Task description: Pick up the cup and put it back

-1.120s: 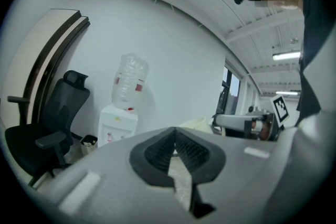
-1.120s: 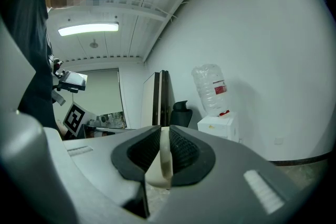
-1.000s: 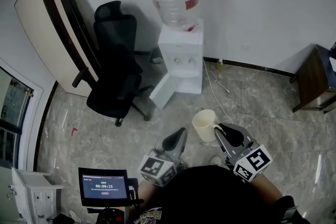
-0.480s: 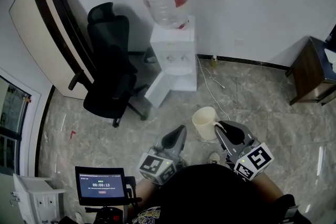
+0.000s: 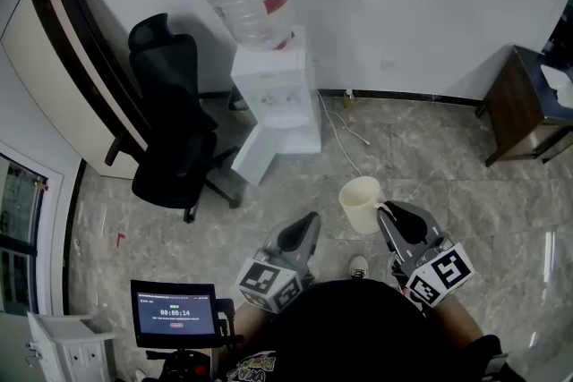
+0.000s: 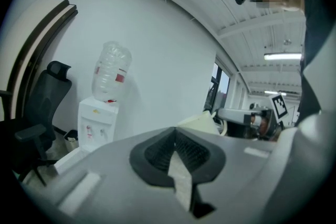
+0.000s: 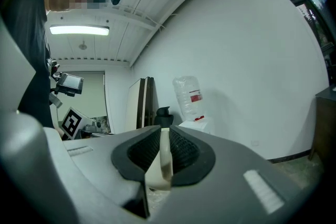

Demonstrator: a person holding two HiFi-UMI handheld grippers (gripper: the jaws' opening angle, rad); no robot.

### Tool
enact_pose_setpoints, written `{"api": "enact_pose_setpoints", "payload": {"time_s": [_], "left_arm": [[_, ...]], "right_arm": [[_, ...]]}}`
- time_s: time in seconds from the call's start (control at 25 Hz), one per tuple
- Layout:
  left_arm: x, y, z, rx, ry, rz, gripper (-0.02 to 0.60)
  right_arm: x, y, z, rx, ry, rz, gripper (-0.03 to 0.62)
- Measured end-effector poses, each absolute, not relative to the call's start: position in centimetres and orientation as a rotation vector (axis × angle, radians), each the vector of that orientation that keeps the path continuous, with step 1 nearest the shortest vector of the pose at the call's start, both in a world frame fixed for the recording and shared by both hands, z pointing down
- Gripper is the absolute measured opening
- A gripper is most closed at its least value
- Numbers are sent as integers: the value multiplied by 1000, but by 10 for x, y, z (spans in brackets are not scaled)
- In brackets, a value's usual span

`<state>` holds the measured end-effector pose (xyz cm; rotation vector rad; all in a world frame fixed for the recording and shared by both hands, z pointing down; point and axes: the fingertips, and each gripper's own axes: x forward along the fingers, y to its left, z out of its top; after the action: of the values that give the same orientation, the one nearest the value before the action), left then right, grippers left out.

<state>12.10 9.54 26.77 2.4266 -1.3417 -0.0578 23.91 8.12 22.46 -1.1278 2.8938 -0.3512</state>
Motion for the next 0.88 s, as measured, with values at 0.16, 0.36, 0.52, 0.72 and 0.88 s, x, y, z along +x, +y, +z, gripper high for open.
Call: {"api": "enact_pose_setpoints", "payload": {"time_s": [0.16, 0.36, 0.52, 0.72, 0.88], "left_arm": [[153, 87, 276, 2432, -1320, -46, 5], [188, 76, 280, 2425, -1325, -20, 5], [201, 69, 279, 2406, -1359, -21, 5], [183, 61, 279, 2351, -1432, -31, 5], [159, 49, 281, 2328, -1473, -39, 5]], "right_arm": [[281, 70, 229, -1196, 2864, -350, 54], [320, 55, 234, -1202, 2861, -368, 54], [336, 42, 239, -1173, 2872, -384, 54], [326, 27, 244, -1128, 2878, -421, 54], [302, 6, 244, -1086, 2898, -413, 54]]}}
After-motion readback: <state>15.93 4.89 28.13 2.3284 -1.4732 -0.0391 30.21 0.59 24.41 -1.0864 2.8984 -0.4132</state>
